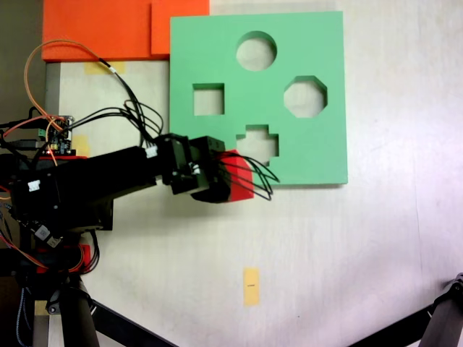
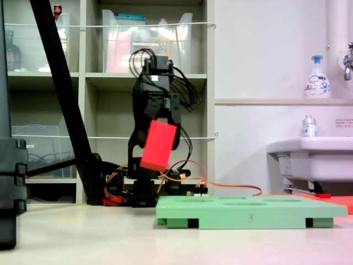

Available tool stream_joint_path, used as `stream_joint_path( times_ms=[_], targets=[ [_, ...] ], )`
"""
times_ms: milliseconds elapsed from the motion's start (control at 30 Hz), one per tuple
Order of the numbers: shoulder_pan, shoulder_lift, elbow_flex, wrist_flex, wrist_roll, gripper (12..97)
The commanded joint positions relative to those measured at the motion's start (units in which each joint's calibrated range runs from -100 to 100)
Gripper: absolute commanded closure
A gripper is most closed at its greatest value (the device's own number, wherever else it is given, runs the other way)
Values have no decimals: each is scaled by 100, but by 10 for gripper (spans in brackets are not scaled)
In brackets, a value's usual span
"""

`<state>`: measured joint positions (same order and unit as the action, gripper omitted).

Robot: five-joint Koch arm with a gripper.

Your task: Put the square block into the corresponding hole

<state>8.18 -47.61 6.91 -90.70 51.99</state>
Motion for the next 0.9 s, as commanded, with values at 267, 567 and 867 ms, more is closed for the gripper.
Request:
stream_joint_path(
  times_ms=[267,567,867],
  targets=[
    [777,431,535,-54,669,783],
    [1226,1297,1084,4,1495,780],
    [1416,1897,1582,4,2154,770]
  ],
)
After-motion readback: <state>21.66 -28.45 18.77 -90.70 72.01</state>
